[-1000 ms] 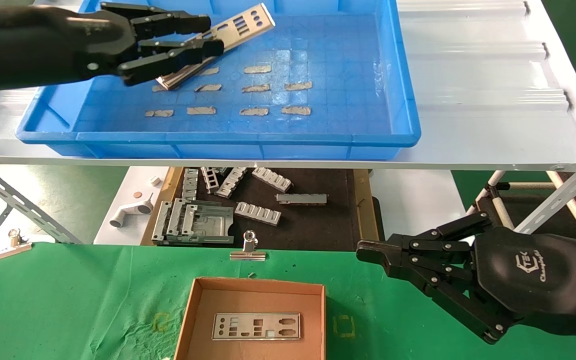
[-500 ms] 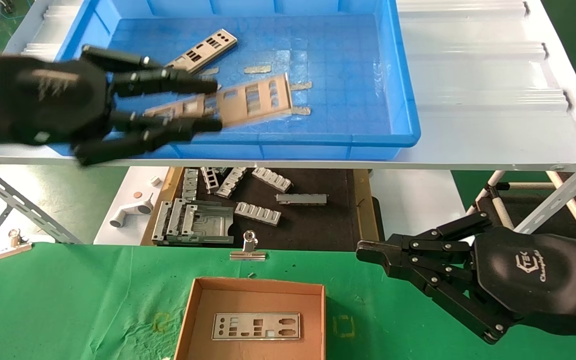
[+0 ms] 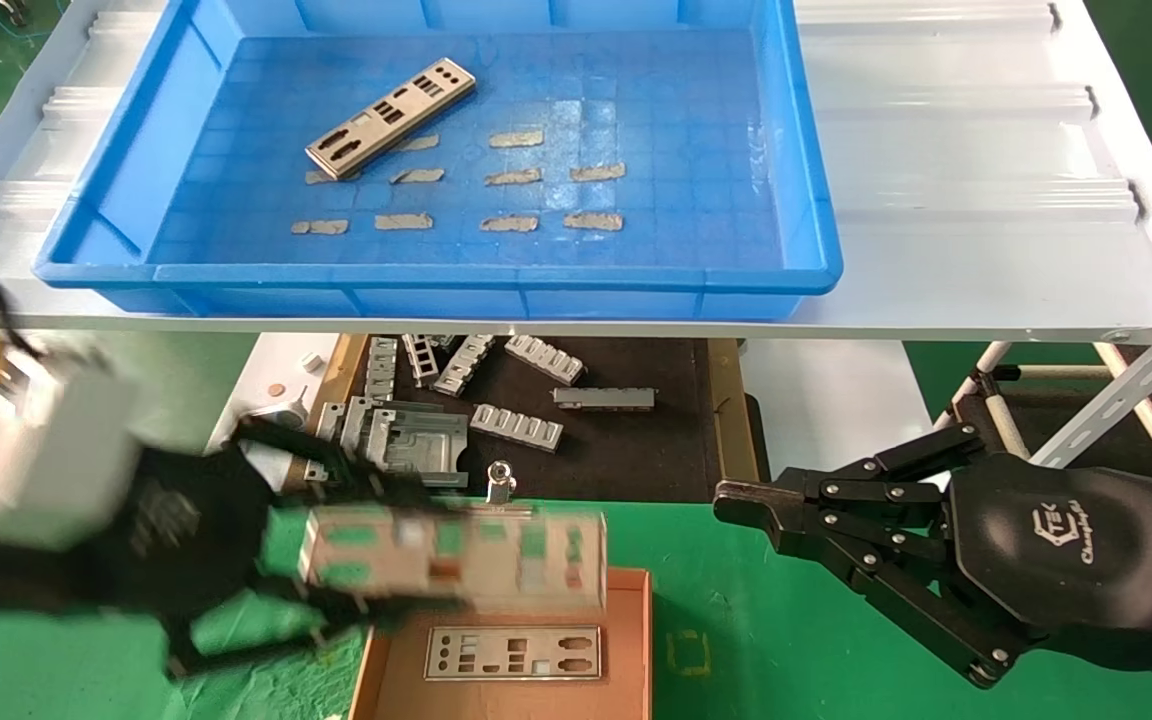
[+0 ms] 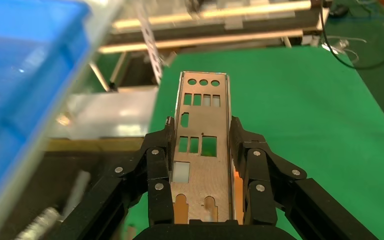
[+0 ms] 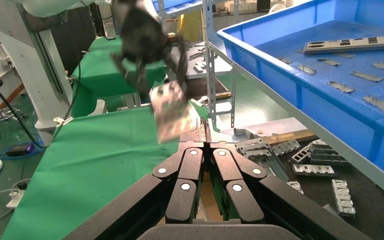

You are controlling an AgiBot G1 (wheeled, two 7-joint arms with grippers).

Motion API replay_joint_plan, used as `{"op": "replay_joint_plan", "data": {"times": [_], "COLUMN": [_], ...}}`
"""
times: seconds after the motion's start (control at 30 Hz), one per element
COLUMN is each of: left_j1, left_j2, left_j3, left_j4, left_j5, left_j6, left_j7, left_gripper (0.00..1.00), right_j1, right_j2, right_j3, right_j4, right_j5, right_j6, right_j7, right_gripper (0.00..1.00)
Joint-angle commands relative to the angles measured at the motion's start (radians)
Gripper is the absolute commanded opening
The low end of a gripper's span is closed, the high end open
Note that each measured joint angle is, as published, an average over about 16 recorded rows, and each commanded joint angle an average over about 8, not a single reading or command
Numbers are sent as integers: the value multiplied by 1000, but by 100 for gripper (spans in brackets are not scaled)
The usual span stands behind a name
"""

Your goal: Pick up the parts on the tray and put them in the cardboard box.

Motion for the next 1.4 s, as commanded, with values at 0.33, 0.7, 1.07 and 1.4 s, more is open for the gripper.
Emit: {"op": "replay_joint_plan", "data": {"times": [0.33,0.7,1.07,1.4], "left_j1": [223,324,336,335], "left_j2": [39,147,226,246], "left_j3": [73,123,137,141], "left_j4": [-69,14,115,160], "left_j5": [132,231,262,258], "left_j6": [-237,-392,-435,-419], "left_j7": [86,152,206,224], "left_gripper": [0,0,0,0], "right_j1": [0,0,0,0], "right_j2": [0,0,0,0], "right_j3": [0,0,0,0], "right_j4": [0,0,0,0], "right_j5": [0,0,0,0], "right_j6": [0,0,0,0], "right_j7": [0,0,0,0], "right_gripper": [0,0,0,0]}}
